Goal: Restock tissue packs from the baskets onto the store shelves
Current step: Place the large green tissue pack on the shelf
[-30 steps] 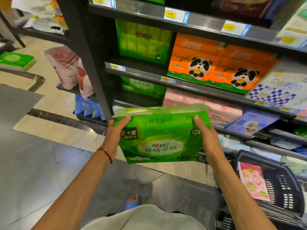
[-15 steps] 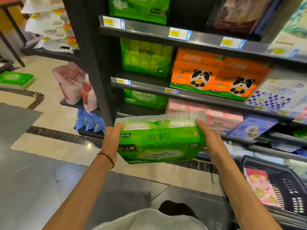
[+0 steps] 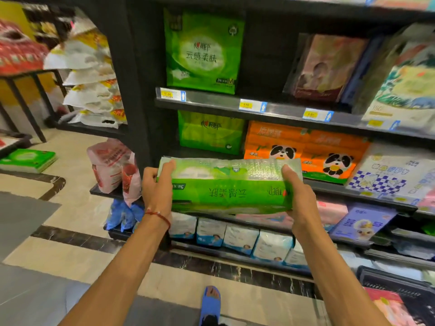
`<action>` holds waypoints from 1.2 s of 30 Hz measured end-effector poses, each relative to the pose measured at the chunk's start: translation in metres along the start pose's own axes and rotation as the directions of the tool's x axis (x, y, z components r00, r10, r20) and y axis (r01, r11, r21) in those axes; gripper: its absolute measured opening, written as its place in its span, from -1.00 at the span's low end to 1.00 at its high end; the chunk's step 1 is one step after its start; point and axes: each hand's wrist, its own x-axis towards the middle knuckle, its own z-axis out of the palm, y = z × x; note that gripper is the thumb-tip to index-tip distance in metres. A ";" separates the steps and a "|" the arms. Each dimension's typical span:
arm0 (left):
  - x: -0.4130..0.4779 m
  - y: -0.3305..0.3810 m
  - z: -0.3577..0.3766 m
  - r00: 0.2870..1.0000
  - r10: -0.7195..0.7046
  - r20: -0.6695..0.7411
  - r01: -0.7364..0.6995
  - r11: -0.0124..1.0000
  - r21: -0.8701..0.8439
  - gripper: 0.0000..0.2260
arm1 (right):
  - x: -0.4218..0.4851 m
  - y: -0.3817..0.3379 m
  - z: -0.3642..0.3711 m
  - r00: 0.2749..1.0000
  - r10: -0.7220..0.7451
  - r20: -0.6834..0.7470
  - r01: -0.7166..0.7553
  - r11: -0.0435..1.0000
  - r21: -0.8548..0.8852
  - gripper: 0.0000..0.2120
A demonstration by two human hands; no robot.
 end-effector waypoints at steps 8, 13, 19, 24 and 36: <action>0.057 0.093 0.037 0.977 0.213 -0.026 -0.215 0.972 -0.099 -0.65 | 0.023 -0.100 0.053 0.966 -0.241 -0.097 0.253 0.958 0.138 -0.22; 0.097 0.148 0.059 0.948 0.317 -0.042 -0.319 0.935 -0.157 -0.64 | 0.046 -0.149 0.081 0.923 -0.358 -0.139 0.376 0.917 0.134 -0.48; 0.142 0.189 0.088 0.915 0.400 -0.052 -0.400 0.883 -0.243 -0.65 | 0.077 -0.196 0.111 0.882 -0.437 -0.175 0.461 0.878 0.131 -0.53; 0.180 0.207 0.106 0.906 0.421 -0.039 -0.413 0.863 -0.291 -0.62 | 0.109 -0.223 0.133 0.856 -0.496 -0.149 0.511 0.856 0.083 -0.50; 0.282 0.205 0.143 0.949 0.312 0.053 -0.292 0.927 -0.236 -0.63 | 0.202 -0.230 0.179 0.899 -0.430 -0.080 0.431 0.902 -0.004 -0.40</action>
